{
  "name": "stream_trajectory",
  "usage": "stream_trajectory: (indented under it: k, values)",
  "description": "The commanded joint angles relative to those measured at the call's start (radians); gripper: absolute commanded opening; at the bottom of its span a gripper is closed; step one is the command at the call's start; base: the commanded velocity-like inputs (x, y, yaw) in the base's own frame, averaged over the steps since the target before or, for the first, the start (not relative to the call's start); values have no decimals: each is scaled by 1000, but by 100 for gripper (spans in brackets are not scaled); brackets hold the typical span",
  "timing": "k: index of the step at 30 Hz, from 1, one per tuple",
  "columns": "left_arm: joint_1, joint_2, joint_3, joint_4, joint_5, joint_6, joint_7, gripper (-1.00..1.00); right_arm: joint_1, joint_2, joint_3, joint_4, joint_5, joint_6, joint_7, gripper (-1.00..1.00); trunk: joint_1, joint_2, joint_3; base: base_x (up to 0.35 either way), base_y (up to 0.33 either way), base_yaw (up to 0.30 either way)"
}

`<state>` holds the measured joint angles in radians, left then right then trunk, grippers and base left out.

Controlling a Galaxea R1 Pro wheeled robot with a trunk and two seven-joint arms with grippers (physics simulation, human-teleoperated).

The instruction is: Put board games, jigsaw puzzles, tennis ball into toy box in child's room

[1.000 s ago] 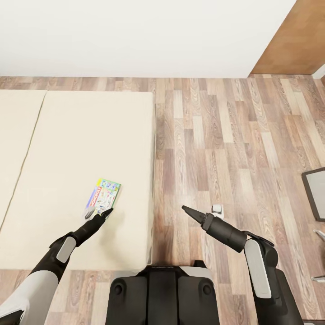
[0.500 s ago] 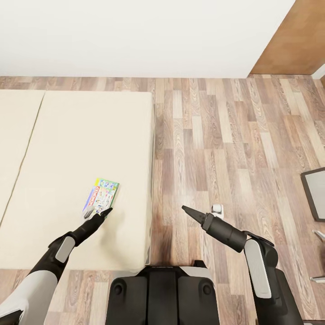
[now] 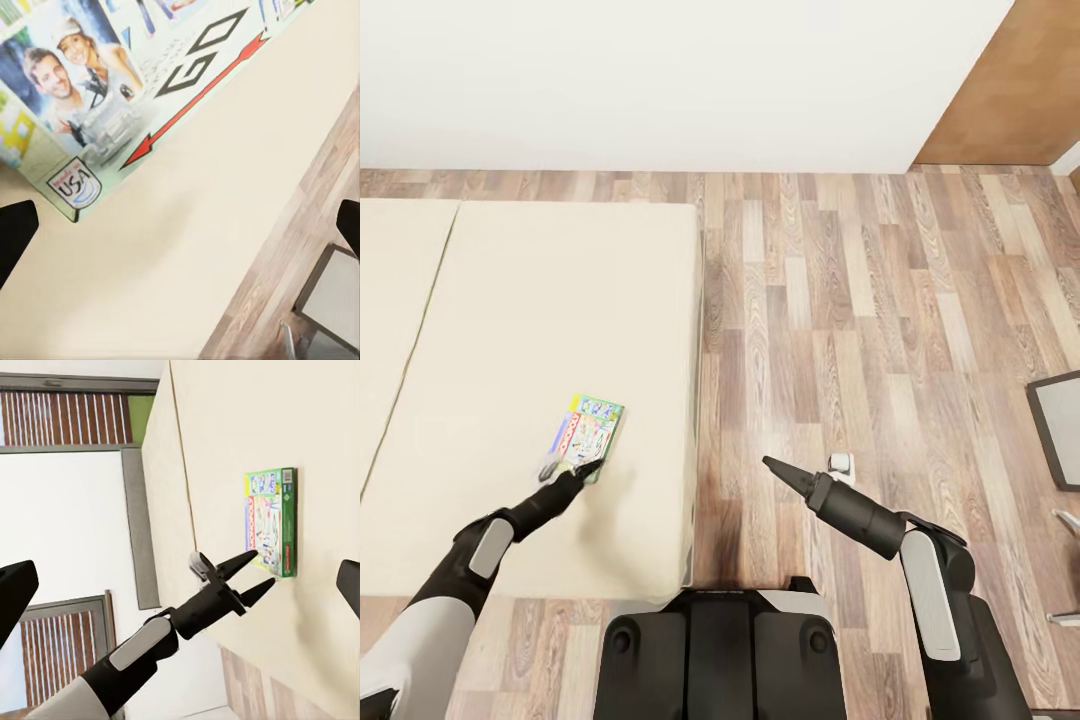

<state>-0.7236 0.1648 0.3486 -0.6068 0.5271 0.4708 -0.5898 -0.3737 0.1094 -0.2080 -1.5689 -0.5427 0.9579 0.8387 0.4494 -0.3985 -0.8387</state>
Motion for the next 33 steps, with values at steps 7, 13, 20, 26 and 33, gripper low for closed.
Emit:
stream_trajectory:
  k: [7,13,20,26,33]
  values:
    - [0,71,3,-56,4,172,-1,100,-1,1,-2,2,7,4,5,100,1,-1,-1,0,0,0]
    - [0,118,2,-64,4,226,0,100,-1,1,-2,3,9,4,5,100,1,-1,-1,0,0,0]
    - [0,134,0,-88,-2,260,1,100,-1,1,-2,4,9,4,5,100,1,-1,-1,0,0,0]
    - [0,137,0,-120,-7,298,4,100,-1,1,-2,4,10,4,5,100,1,-1,-1,0,0,0]
    - [0,136,-3,-143,-8,298,11,100,-1,1,-2,4,10,4,5,100,1,-1,-1,0,0,0]
